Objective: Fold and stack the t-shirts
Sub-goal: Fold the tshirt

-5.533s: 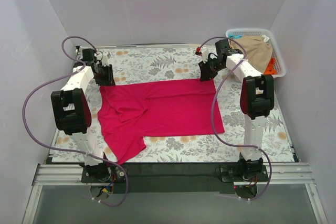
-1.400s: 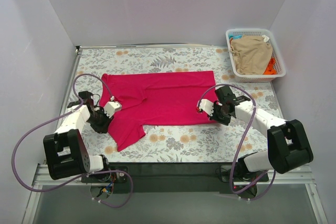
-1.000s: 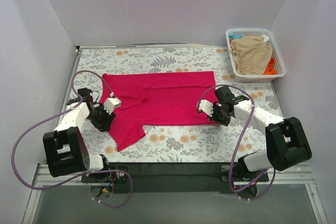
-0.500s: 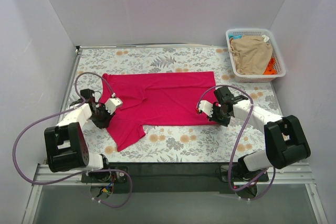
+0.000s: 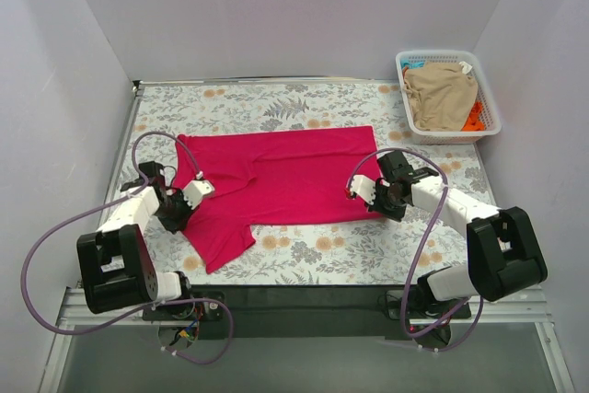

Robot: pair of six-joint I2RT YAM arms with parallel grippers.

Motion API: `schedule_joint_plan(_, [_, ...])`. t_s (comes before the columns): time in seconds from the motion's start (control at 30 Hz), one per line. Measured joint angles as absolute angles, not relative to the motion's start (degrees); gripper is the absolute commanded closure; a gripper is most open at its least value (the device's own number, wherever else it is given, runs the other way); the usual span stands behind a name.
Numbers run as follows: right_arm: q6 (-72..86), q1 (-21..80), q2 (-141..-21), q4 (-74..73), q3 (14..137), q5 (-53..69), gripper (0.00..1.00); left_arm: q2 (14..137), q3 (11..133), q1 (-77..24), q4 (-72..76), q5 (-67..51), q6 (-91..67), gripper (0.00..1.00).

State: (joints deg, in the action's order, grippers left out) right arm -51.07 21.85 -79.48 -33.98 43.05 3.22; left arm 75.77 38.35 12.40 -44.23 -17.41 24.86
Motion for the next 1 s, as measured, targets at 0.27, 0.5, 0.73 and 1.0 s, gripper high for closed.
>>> schedule_joint_plan(0.27, [-51.03, 21.56, -79.53, -35.22, 45.69, 3.66, 0.99, 76.69, 48.05, 12.64, -53.65, -20.99, 24.18, 1.00])
schedule_joint_plan(0.5, [-51.44, 19.44, -79.55, -35.92, 50.83, 4.58, 0.99, 79.81, 55.53, 13.98, -57.17, -23.79, 23.03, 1.00])
schedule_joint_plan(0.73, [-53.08, 16.51, -81.17, -36.36, 54.85, 5.39, 0.99, 84.73, 62.19, 15.70, -58.26, -26.44, 21.23, 1.00])
schedule_joint_plan(1.0, [-54.02, 15.62, -86.89, -36.51, 61.12, 6.42, 0.99, 89.12, 67.42, 16.14, -58.15, -28.51, 18.57, 1.00])
